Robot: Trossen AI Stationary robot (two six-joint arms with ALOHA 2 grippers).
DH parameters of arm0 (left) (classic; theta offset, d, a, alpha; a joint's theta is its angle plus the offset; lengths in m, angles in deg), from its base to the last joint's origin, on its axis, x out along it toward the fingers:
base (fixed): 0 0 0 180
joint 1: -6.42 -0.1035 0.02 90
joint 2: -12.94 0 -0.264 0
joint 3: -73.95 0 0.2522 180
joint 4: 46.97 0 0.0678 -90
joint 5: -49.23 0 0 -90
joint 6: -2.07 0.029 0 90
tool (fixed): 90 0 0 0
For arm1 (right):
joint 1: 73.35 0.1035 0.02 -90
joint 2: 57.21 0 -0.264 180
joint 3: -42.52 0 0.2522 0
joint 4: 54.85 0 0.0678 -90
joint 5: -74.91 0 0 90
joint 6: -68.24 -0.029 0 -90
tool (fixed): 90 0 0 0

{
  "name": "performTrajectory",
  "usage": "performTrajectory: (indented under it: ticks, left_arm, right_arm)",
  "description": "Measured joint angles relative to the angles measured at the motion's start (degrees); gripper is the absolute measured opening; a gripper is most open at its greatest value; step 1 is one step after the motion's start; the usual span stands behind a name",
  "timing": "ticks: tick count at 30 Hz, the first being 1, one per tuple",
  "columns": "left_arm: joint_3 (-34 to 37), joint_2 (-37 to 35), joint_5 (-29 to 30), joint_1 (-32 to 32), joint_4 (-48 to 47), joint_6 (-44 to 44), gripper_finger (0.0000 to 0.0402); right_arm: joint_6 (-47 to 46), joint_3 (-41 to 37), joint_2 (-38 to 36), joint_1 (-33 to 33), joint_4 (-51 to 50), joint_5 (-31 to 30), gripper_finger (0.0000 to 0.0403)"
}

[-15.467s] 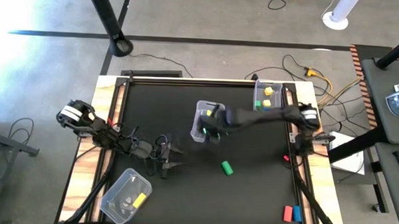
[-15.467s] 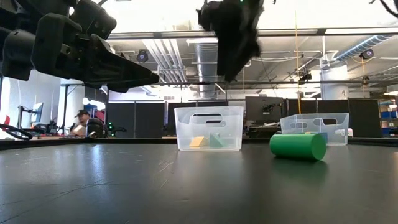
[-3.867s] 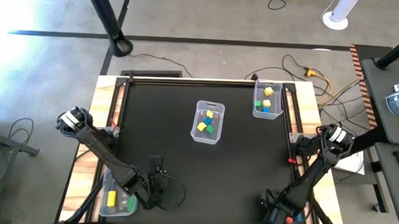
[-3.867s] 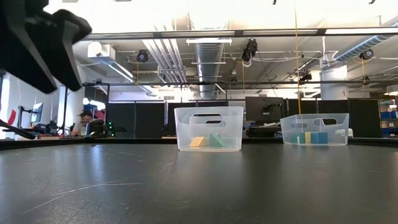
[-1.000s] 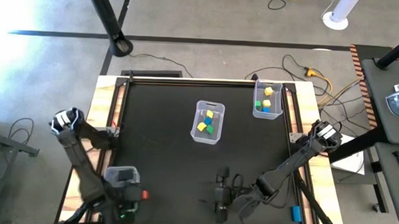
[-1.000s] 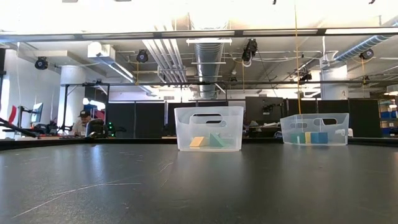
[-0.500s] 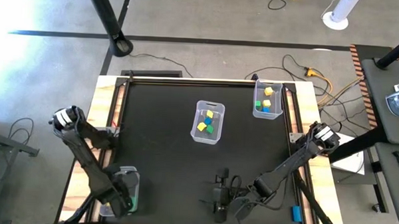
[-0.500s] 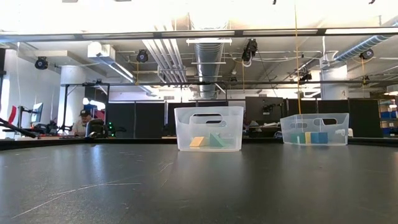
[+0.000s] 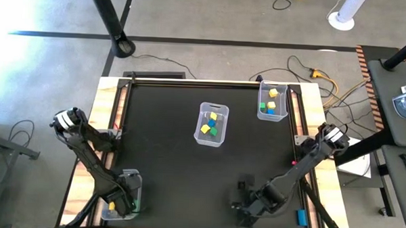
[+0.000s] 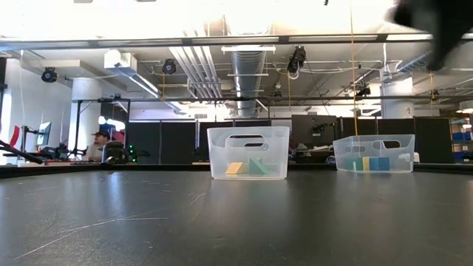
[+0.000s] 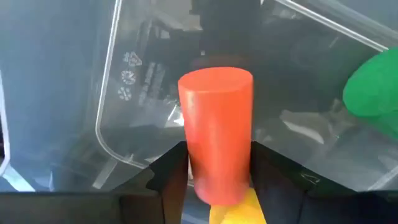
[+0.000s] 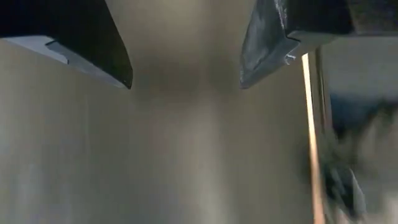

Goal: Sort blocks by size
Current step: Put the red cylindrical block into the bottom transparent bin, then put the blue cylindrical block into the bottom transparent bin

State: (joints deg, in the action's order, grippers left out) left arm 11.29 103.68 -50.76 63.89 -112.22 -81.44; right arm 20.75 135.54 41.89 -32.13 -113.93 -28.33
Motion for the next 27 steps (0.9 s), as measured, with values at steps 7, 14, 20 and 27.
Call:
performTrajectory:
  ticks: [7,14,20,27]
  left_arm:
    - [-4.76,0.0,-1.94,0.39,-11.94,-3.68,0.0179]
    - [-21.67,0.0,17.93,1.94,-28.68,-5.68,0.0193]
    - [-29.86,0.04,76.54,8.26,-21.81,12.95,0.0194]
    - [-25.98,0.15,99.8,7.77,-3.81,36.67,0.0194]
  right_arm:
    - [-24.17,-0.53,-0.14,6.08,-22.98,22.43,0.031]
    - [-39.82,-3.63,-0.08,10.77,-23.0,42.32,0.0321]
    - [-43.09,-6.61,-0.05,12.67,-22.74,42.94,0.0317]
    - [-46.31,-14.05,0.45,12.67,-12.12,48.99,0.0327]
